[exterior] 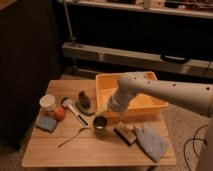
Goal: Stack cups on top of each other
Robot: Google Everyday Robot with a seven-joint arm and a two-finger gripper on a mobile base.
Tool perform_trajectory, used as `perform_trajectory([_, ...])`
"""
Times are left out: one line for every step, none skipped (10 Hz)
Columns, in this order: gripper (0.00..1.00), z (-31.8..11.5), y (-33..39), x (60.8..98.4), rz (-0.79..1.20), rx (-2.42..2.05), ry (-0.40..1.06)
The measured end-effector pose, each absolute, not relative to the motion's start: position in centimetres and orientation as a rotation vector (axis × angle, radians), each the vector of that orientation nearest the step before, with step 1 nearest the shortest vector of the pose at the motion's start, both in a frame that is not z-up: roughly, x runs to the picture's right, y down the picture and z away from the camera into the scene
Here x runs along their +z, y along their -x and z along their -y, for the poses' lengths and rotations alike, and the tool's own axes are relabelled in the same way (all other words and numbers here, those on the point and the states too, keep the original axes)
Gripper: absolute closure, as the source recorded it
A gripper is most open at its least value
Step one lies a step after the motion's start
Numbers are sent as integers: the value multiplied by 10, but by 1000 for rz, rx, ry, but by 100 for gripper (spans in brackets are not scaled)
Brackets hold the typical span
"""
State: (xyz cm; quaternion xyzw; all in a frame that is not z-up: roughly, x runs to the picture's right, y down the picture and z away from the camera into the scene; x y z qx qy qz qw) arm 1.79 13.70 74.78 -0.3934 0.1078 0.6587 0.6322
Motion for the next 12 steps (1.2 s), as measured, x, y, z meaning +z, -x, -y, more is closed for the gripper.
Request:
perform_trajectory([20, -139, -17, 751, -247, 1506, 907])
perform_trajectory([21, -141, -15, 754, -251, 1502, 914])
perform_trajectory([24, -143, -13, 756, -256, 1497, 918])
perform_trajectory([34, -145, -13, 758, -264, 1497, 922])
perform_trajectory([42, -149, -14, 760, -278, 1498, 927])
perform_trajectory([44, -151, -14, 761, -285, 1496, 931])
perform_trajectory([44, -152, -13, 762, -289, 1494, 934])
perform_trajectory([44, -154, -13, 763, -297, 1492, 943])
perform_trajectory([44, -156, -13, 764, -302, 1490, 948])
perform_trajectory([44, -158, -12, 765, -306, 1485, 954])
perform_trajectory([44, -161, -8, 767, -311, 1474, 964])
perform_trajectory([44, -165, -4, 770, -317, 1462, 977])
